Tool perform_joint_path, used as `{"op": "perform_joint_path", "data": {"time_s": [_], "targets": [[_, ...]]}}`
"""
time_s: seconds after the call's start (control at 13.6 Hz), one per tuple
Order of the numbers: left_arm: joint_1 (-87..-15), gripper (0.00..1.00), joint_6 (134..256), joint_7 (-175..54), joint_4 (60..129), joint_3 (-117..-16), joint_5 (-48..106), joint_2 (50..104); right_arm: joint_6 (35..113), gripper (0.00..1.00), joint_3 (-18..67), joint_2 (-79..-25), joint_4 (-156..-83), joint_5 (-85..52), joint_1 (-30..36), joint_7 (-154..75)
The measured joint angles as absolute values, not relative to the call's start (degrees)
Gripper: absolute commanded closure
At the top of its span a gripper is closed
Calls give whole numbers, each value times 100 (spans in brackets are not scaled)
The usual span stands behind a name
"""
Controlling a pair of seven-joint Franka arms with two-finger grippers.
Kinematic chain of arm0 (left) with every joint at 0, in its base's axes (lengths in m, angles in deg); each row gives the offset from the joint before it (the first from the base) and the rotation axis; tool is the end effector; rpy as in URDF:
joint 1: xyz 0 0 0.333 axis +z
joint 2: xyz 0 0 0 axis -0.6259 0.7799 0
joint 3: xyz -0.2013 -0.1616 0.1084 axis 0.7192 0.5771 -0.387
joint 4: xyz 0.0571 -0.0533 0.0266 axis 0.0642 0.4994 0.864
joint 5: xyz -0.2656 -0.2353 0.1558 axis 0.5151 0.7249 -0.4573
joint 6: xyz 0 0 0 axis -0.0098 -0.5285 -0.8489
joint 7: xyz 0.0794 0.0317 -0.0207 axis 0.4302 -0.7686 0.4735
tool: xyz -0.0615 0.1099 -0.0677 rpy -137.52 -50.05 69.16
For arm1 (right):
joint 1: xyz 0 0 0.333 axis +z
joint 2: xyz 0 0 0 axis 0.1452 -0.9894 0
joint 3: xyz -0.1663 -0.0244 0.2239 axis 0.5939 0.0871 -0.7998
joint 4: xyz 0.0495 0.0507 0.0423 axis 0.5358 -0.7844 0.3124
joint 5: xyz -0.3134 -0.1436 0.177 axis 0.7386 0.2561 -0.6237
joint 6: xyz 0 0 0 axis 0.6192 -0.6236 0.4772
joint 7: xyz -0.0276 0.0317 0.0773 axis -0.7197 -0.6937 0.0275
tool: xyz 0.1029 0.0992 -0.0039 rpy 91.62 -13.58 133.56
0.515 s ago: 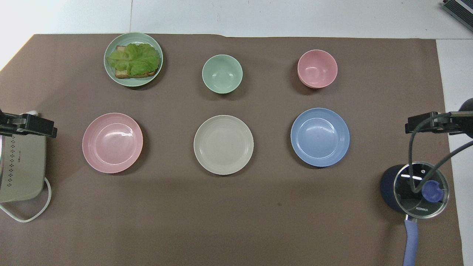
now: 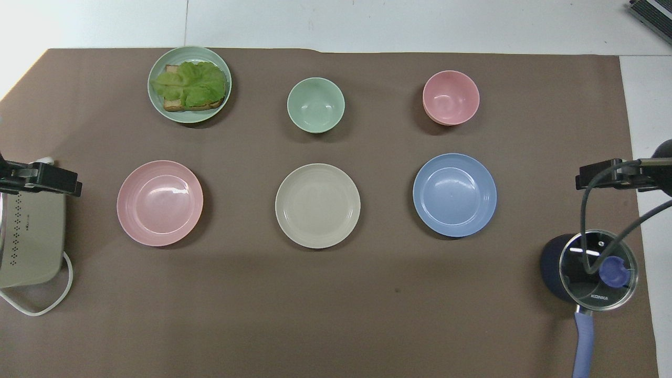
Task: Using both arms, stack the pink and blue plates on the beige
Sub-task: 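Move the left gripper toward the pink plate's rim, then grasp the pink plate's rim with the left gripper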
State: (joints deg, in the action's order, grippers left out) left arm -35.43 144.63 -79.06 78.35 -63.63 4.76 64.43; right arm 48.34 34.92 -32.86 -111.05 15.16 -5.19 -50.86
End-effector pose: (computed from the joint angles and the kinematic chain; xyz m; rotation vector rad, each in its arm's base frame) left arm 0.5294 -0.0280 0.5487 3.1221 -0.1555 -0.0668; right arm 0.5328 -0.0073 0.5545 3.1258 -0.0908 0.0288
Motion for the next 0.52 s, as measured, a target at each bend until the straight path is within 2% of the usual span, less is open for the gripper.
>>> {"op": "perform_joint_path", "data": {"time_s": [0.52], "targets": [[-3445, 0, 15940, -7903, 9207, -6404, 476, 6543, 4834, 0, 3492, -3286, -11105, 1516, -519, -5086]]}}
